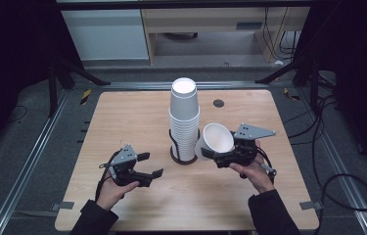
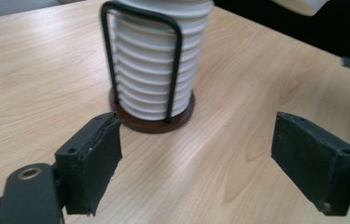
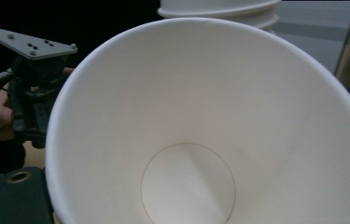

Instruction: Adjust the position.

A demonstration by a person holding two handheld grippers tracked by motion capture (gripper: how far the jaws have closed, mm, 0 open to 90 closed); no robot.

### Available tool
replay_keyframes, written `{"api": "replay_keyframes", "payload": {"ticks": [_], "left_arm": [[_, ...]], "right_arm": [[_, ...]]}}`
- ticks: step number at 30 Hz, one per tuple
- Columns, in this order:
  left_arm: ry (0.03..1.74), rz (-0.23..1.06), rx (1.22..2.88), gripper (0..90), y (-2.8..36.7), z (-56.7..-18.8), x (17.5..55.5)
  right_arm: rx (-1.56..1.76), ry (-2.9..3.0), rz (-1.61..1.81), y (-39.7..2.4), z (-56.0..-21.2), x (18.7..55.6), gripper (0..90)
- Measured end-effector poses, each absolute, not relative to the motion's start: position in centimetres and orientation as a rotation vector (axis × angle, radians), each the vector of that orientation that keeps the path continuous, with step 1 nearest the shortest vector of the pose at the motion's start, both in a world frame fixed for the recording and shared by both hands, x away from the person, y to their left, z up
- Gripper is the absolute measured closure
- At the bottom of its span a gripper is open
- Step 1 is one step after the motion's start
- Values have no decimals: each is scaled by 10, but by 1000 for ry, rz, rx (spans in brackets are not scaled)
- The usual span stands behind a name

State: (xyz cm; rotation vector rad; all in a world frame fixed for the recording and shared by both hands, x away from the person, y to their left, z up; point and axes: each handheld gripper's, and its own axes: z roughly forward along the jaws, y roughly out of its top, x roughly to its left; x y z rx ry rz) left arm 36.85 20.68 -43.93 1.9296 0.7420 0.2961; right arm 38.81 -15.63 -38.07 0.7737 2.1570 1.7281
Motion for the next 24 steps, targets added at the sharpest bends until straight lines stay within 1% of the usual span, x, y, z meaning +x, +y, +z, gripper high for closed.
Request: {"api": "replay_keyframes", "payload": {"ticks": [11,24], "left_arm": [[780,326,1930,153,215,-440,371],[839,361,1935,151,223,-442,375]], "right_arm": [[890,2101,1629,-175,-382,395,142],[1079,1996,1373,-202,-387,406,142]]}}
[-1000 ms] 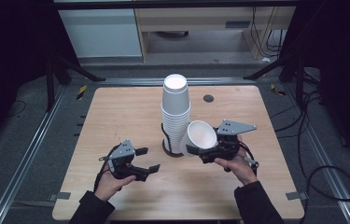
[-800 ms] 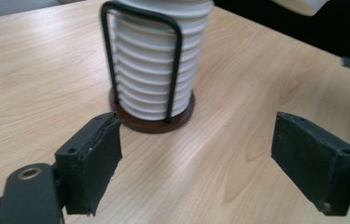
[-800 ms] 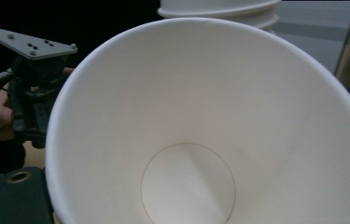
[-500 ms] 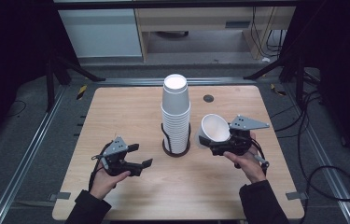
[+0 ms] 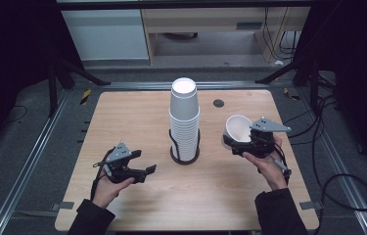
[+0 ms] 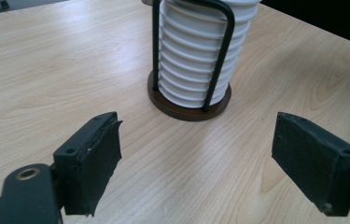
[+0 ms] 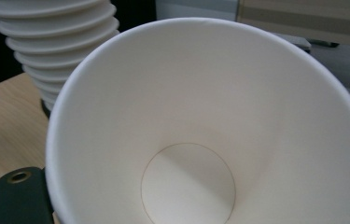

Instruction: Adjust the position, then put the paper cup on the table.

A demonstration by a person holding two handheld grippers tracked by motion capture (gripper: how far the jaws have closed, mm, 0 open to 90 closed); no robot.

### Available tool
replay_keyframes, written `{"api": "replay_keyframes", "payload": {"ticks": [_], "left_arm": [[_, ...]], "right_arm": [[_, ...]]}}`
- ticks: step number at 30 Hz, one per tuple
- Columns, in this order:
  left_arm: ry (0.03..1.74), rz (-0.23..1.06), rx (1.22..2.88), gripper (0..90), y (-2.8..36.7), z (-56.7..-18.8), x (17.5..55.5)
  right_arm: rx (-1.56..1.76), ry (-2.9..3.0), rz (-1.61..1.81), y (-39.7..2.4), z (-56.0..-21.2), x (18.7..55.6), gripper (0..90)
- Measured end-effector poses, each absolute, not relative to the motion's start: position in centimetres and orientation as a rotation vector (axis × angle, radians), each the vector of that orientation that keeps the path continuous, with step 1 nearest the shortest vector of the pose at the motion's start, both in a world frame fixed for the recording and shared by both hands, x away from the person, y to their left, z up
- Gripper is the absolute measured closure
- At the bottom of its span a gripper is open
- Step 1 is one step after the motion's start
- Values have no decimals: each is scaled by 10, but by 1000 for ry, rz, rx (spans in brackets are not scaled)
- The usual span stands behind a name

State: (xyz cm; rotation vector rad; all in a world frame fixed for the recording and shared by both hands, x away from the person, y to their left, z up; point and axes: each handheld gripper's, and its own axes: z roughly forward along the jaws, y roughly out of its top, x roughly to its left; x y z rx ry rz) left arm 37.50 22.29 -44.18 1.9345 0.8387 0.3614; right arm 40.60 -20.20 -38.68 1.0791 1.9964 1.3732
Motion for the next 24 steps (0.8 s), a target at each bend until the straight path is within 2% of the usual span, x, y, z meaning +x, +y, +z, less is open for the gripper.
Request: {"api": "replay_keyframes", "payload": {"ticks": [24], "left_arm": [[902,426,1952,143,232,-446,380]], "right_arm": [[1297,1896,1132,-253,-411,423,140]]}}
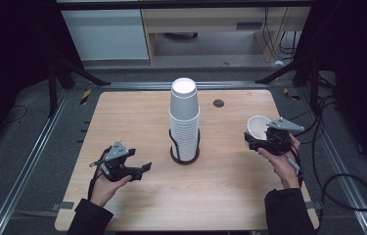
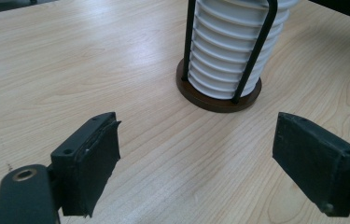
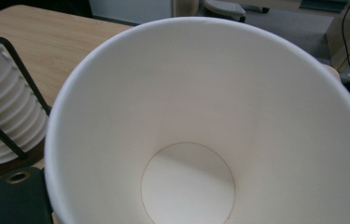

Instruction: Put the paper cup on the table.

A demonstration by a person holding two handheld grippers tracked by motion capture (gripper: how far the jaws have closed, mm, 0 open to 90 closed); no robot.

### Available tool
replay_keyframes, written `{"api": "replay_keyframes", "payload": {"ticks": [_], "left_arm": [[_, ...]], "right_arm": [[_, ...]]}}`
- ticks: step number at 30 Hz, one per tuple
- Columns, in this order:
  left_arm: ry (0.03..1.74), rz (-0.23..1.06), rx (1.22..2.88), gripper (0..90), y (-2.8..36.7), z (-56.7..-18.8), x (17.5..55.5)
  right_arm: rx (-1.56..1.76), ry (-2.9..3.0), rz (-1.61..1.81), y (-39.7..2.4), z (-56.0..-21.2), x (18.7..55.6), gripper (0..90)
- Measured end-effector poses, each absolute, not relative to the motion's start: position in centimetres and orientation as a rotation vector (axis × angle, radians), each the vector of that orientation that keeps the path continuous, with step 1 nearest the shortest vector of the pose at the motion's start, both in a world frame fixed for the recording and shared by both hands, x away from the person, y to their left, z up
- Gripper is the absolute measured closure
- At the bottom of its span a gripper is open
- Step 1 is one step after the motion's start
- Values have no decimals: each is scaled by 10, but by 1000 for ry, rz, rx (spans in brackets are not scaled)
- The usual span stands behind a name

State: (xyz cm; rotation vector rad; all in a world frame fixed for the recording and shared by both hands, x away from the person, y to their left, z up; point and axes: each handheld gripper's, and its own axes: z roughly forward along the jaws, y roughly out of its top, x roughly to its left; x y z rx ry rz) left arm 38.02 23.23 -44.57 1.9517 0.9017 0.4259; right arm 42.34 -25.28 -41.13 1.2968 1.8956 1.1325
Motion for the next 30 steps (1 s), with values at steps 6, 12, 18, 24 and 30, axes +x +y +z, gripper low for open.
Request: {"api": "replay_keyframes", "payload": {"ticks": [6,12,18,24,30], "left_arm": [[909,432,1946,143,234,-446,381],[922,444,1932,143,239,-445,382],[918,452,1934,143,240,-444,380],[920,461,1932,143,241,-443,380],[918,460,1935,142,241,-443,380]], "right_arm": [[1321,1889,1113,-261,-418,427,141],[1343,1886,1087,-266,-427,431,140],[1370,1909,1049,-270,-436,434,139],[1368,1969,982,-265,-448,440,139],[1371,1988,974,-263,-460,443,139]]}}
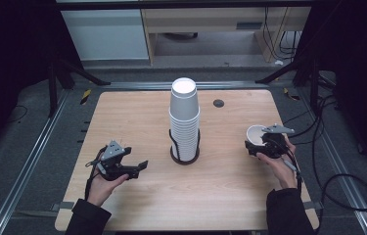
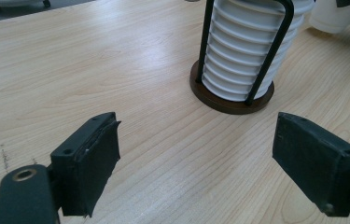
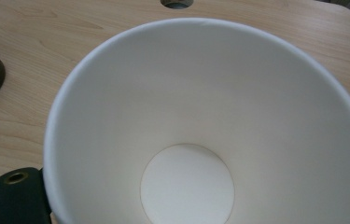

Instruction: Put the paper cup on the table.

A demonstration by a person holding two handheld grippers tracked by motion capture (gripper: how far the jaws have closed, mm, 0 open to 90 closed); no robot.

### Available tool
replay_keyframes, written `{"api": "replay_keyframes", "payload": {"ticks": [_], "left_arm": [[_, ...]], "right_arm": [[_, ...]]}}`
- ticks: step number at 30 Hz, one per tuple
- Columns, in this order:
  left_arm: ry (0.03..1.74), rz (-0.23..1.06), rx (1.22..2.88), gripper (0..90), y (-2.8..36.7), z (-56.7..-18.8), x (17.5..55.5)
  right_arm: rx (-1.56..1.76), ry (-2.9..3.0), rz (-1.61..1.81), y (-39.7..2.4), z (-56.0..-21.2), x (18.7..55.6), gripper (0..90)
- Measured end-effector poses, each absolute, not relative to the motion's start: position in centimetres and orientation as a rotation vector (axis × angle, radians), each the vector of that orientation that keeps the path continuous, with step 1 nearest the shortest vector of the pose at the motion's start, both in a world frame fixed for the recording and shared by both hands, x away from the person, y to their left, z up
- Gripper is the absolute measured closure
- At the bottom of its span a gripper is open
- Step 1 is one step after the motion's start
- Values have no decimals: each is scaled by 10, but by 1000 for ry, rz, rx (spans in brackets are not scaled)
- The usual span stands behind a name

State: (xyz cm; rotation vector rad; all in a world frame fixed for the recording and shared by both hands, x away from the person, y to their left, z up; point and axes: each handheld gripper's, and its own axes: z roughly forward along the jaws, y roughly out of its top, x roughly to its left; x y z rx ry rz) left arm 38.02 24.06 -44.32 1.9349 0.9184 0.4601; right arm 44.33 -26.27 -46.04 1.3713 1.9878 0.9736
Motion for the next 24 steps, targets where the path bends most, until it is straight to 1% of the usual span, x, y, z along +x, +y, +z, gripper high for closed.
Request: {"api": "replay_keyframes", "payload": {"ticks": [20,24], "left_arm": [[920,455,1949,142,240,-446,381],[919,456,1948,141,240,-445,381]], "right_arm": [[1375,2050,947,-263,-473,447,125],[1385,2068,962,-264,-472,447,85]]}}
